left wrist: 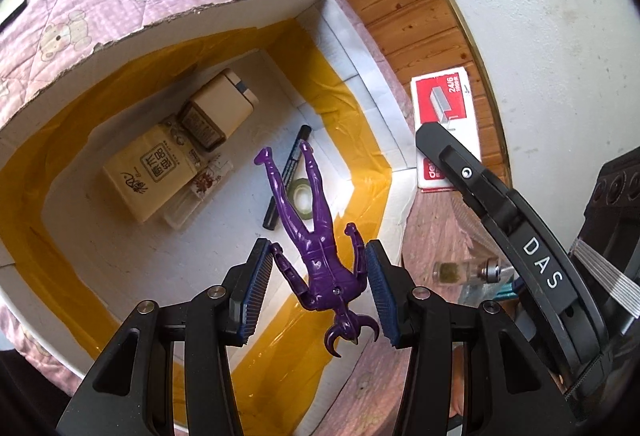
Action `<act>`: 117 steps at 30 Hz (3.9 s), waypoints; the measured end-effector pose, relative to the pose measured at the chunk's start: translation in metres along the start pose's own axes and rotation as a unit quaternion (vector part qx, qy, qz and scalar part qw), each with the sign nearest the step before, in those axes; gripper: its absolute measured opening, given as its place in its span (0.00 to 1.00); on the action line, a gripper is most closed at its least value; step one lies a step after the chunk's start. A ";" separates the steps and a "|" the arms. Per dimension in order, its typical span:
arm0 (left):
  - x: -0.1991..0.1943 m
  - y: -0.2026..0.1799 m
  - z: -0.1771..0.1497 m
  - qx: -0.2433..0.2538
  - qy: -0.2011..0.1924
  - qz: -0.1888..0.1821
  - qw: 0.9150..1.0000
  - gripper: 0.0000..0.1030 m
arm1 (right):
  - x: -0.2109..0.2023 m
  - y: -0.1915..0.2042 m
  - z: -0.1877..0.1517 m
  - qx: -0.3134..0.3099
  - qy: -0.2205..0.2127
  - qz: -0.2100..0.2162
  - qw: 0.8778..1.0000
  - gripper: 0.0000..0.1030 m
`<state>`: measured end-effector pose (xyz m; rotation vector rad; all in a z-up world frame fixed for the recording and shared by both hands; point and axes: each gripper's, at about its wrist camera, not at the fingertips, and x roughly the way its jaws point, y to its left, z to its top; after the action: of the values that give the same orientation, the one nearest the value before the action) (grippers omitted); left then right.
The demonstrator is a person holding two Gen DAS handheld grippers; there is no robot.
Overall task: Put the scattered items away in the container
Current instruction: 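Carry the purple figure with the left tool while the right tool carries the staple box to the box, then open the left tool to drop the figure while the right tool releases the staple box inside, then withdraw both tools from the box toward the white charger and pink stapler, then grasp the white charger with the left tool while the right tool grasps the pink stapler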
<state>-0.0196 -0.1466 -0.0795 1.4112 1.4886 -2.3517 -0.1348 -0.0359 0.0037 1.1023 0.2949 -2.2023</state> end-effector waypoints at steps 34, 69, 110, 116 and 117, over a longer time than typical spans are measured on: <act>0.018 0.015 0.009 -0.058 0.015 0.059 0.996 0.57 | 0.059 -0.011 0.023 0.021 0.067 0.013 0.997 0.45; -0.036 -0.077 -0.061 0.176 -0.185 0.159 0.954 0.57 | -0.112 -0.031 -0.092 0.053 -0.123 0.092 0.987 0.58; 0.106 -0.166 -0.124 0.384 -0.091 0.143 0.908 0.57 | -0.078 -0.242 -0.165 0.257 -0.056 -0.029 0.964 0.60; 0.148 -0.172 -0.112 0.382 -0.072 0.161 0.907 0.57 | -0.050 -0.256 -0.174 0.264 -0.025 -0.044 0.963 0.60; 0.156 -0.173 -0.110 0.382 -0.072 0.168 0.906 0.57 | -0.046 -0.260 -0.176 0.269 -0.022 -0.048 0.962 0.60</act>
<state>-0.1154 0.0920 -0.0795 1.3838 0.2117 -2.8179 -0.1698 0.2649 -0.0920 1.3349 -0.2977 -2.4637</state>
